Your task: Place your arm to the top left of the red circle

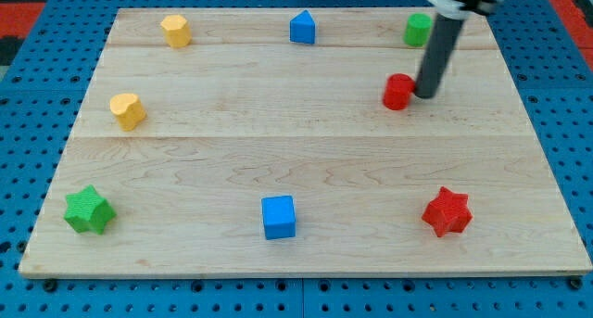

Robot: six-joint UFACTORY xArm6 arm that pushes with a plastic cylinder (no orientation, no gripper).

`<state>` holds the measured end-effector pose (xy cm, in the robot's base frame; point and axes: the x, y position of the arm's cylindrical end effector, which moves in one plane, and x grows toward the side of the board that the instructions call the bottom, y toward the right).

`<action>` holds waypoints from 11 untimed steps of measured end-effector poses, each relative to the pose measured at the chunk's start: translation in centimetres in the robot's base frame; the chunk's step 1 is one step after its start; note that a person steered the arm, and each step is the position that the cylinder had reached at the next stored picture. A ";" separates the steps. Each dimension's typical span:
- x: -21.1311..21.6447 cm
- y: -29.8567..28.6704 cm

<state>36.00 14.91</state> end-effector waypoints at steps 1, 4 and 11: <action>0.0 0.3; -1.6 -2.4; -4.9 -9.3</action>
